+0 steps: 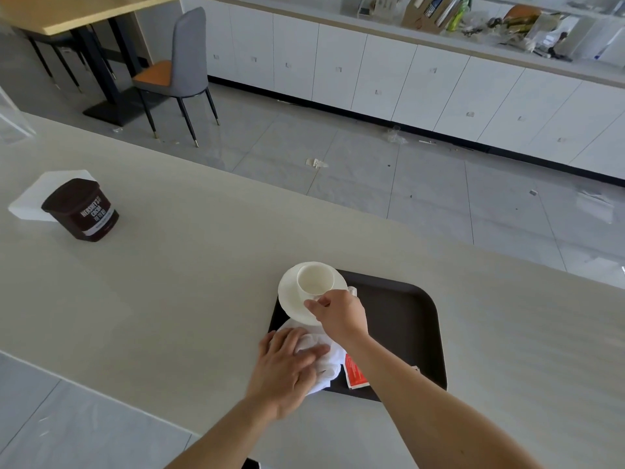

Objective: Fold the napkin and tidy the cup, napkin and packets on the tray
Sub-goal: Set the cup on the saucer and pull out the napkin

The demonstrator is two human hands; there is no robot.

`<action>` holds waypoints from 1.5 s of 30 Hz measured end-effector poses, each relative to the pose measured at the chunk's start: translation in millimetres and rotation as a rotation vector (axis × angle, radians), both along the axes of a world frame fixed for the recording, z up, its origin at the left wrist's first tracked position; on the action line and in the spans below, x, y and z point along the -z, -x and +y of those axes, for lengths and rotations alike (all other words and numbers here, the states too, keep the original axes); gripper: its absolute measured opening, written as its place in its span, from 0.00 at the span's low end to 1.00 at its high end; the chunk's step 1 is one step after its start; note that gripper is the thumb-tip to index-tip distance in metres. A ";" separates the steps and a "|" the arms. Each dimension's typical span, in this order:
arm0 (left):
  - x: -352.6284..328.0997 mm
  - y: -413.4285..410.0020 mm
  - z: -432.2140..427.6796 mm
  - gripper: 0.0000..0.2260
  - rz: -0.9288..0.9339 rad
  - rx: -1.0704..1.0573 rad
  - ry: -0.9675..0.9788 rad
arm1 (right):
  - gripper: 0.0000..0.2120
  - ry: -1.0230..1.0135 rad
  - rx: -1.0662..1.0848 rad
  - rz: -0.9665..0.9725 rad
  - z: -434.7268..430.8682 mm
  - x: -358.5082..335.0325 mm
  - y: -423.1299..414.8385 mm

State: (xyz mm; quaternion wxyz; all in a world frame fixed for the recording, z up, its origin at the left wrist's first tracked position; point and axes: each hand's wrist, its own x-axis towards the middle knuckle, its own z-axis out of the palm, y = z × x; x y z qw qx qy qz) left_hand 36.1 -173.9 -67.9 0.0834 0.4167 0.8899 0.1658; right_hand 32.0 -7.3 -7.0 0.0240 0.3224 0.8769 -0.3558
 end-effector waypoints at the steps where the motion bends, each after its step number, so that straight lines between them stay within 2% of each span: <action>1: 1.1 -0.4 0.0 0.17 0.001 -0.002 -0.005 | 0.19 -0.004 -0.002 -0.006 0.4 -0.7 -0.2; 7: 0.5 -4.6 2.7 0.24 0.023 -0.017 -0.005 | 0.19 0.016 0.001 -0.009 -4.2 -4.2 3.0; 21: 3.7 -6.2 1.5 0.24 0.026 -0.007 -0.018 | 0.19 0.020 0.022 0.001 -6.7 -10.7 2.9; 34: 3.9 -5.8 1.2 0.23 0.025 -0.001 -0.015 | 0.20 0.144 0.046 0.033 -4.3 -6.4 -5.0; 40: 1.3 -5.2 0.6 0.24 0.039 0.008 0.009 | 0.17 0.158 0.043 0.090 5.0 -9.1 -14.8; 45: -7.0 -6.5 -1.3 0.23 0.041 -0.034 -0.072 | 0.07 0.015 0.135 0.220 13.6 -5.3 -56.5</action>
